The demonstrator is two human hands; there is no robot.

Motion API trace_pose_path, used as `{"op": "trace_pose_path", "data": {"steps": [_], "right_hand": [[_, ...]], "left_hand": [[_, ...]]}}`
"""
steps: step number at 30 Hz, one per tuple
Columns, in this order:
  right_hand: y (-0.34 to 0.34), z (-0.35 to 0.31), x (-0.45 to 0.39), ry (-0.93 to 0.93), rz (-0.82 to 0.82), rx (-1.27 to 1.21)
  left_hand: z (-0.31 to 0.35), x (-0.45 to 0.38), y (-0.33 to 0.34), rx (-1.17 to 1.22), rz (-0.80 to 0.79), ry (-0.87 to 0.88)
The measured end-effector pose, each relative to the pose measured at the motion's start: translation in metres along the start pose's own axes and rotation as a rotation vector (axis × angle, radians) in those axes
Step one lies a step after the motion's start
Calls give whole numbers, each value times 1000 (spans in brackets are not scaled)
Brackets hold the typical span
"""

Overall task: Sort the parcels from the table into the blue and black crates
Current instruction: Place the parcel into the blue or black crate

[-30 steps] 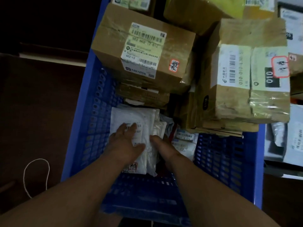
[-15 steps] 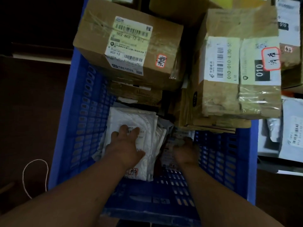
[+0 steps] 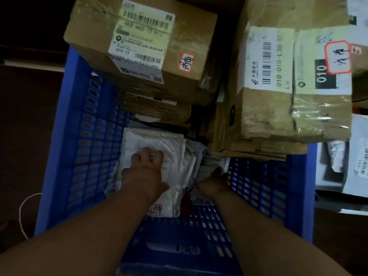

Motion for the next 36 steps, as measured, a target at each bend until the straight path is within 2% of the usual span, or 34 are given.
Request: {"op": "trace_pose_path", "data": {"steps": [2,4,6,9,12,14,18,22,28,36], "right_hand": [[-14,-16,17,-99,109,125],[-34,-46,57,-335,363,138],[-38,-70,100,-546,493,163],[-23,-95,131,-771,447,421],[-3,-105,126,-837,242,598],[9,-114,121,-890,171,678],[24,-120,102,-794,75,794],[37,-116,84,-700,27,786],[60,-117,52,-646,46,731],[74,-109,17,-666,79,649]], "left_hand": [[1,4,-1,25,-10,14],[-1,10,-1,59,-35,38],[-8,15,-2,63,-56,65],[-16,19,-9,-2,-28,96],[-20,18,-12,-29,-10,109],[-23,15,-9,-2,-43,107],[-28,11,3,2,-126,99],[-30,0,20,9,-206,68],[-21,-24,42,0,-302,53],[-18,-58,70,-96,-316,31]]}}
Point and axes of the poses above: each hand's wrist, its own x-axis away from the middle knuckle, its own y-axis out of the palm, z = x × y, the point moved 7 cm from there along -x, towards the middle knuckle, and after that the axes turned 7 degrees about -y, right-handed, at the moved point
